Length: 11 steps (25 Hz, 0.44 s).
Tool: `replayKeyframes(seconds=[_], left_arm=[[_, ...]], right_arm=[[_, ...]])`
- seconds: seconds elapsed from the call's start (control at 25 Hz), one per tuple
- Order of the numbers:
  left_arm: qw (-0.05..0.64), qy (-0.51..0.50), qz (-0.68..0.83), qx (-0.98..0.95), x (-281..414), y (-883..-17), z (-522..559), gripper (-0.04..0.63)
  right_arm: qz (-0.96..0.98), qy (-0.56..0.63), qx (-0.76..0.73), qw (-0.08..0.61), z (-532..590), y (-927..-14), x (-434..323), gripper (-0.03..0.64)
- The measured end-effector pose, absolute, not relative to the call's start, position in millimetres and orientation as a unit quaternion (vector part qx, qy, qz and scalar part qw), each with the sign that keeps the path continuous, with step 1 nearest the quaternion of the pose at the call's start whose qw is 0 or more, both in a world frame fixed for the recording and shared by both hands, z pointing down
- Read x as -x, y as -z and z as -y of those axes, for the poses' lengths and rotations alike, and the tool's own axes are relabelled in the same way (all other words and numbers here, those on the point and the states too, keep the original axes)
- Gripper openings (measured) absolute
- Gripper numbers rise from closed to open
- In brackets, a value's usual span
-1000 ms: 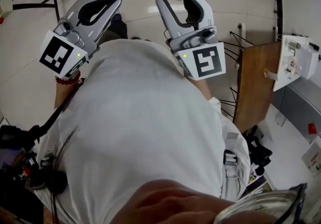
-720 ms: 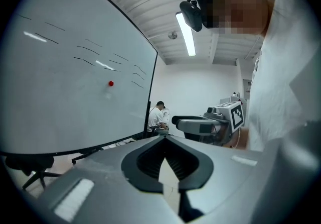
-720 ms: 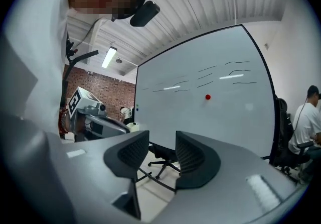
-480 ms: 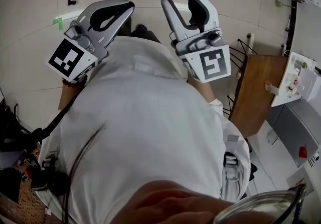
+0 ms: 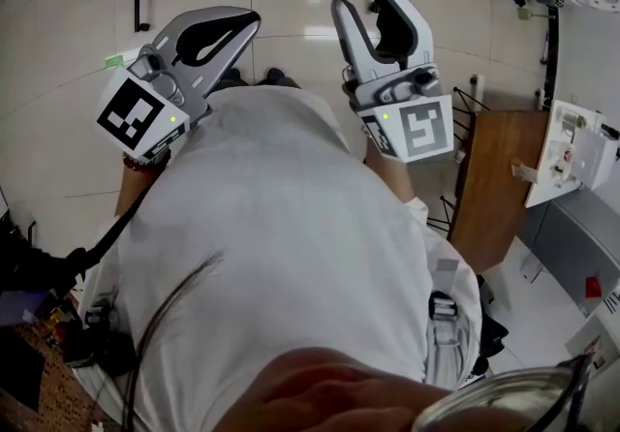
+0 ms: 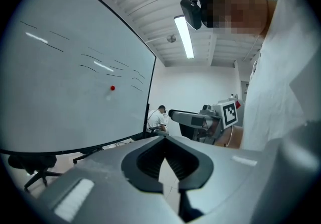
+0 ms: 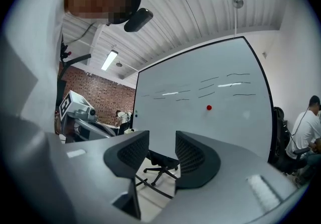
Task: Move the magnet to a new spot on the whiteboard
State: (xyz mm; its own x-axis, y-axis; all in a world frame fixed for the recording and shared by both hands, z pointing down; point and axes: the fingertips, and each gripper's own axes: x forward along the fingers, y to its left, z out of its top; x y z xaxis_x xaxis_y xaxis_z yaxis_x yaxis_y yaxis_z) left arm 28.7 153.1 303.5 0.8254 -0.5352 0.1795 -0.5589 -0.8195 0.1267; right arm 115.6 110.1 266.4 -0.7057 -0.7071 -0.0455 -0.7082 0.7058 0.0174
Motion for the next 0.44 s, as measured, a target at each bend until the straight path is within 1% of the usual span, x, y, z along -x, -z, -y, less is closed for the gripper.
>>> replayKeyframes(seconds=[0.16,0.32,0.44], left_arm=[[0.098,-0.066,0.309,-0.944,-4,-305,-162,-0.003],[0.110,-0.066,0.312,-0.942,-7,-302,-161,-0.003],[0.105,-0.066,0.306,-0.944,-1,-303,-166,-0.003]], right_arm=[[-0.930,-0.010,0.367,0.028,-118,-264,-96,0.158],[-0.936,0.001,0.349,0.034,-126,-260,-86,0.158],[-0.945,0.007,0.326,0.028,-136,-266,-59,0.158]])
